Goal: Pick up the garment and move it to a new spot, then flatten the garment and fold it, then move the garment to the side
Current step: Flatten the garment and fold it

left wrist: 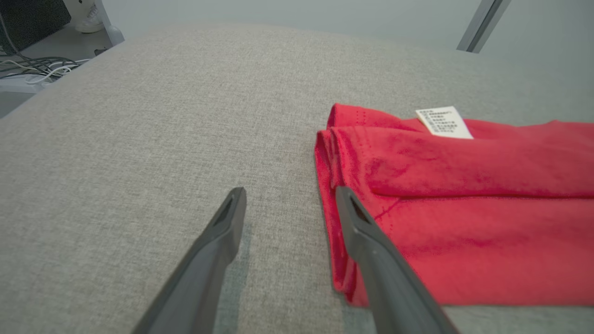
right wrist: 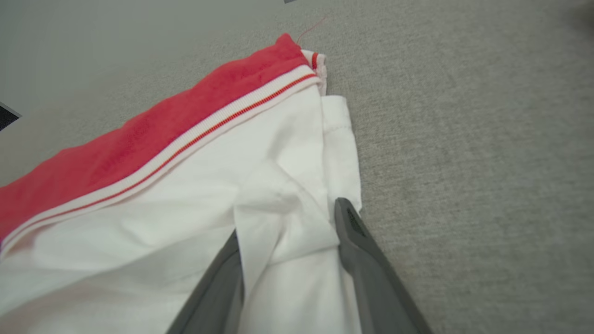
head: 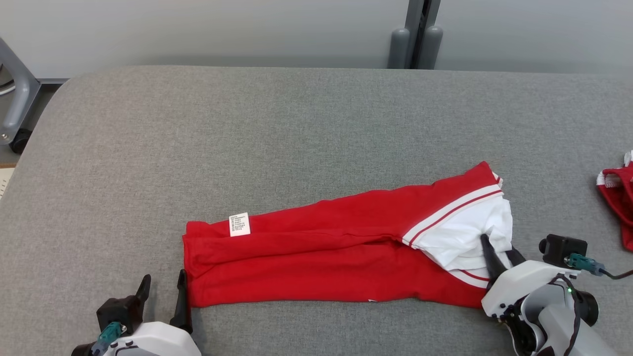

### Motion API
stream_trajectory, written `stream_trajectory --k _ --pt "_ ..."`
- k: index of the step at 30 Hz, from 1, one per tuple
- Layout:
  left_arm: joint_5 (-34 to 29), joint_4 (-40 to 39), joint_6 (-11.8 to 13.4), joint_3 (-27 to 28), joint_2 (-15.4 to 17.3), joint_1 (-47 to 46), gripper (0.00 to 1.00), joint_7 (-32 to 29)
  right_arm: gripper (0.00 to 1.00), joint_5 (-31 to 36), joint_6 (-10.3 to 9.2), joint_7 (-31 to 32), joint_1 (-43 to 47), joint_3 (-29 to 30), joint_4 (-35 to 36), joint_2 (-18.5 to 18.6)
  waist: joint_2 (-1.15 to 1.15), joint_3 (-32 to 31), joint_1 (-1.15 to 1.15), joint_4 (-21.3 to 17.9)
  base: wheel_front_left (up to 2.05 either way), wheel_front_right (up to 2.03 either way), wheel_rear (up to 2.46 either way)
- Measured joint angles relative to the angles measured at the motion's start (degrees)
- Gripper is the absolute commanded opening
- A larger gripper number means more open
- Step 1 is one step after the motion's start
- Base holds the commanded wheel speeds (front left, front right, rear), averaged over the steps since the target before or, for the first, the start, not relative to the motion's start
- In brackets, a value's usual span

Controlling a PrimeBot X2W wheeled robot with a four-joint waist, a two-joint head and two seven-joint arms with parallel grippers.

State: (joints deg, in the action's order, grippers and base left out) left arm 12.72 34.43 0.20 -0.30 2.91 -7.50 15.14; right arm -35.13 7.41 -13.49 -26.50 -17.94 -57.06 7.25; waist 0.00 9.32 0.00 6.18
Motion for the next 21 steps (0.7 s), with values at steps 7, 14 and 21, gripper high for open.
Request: stream_trajectory --k 7,14,21 --pt "0.8 0.5 -0.1 -1.1 -0.1 0.0 1.0 0.0 0.0 -2.8 0.19 -1.2 -1.1 0.4 -0.6 0.1 0.0 0.4 0.0 -0.1 0.0 0.0 0.0" --pt "0.8 0.5 -0.1 -2.0 -0.2 -0.2 1.0 0.0 0.0 -0.4 0.09 -1.4 -1.5 10.8 4.8 4.1 0.0 -0.2 0.0 -1.7 0.0 0.0 0.0" --pt "1.3 0.7 -0.1 -3.4 -0.1 -0.2 1.0 0.0 0.0 4.7 0.08 -1.4 2.4 11.0 15.6 1.0 0.0 -1.5 0.0 -3.3 0.0 0.0 0.0"
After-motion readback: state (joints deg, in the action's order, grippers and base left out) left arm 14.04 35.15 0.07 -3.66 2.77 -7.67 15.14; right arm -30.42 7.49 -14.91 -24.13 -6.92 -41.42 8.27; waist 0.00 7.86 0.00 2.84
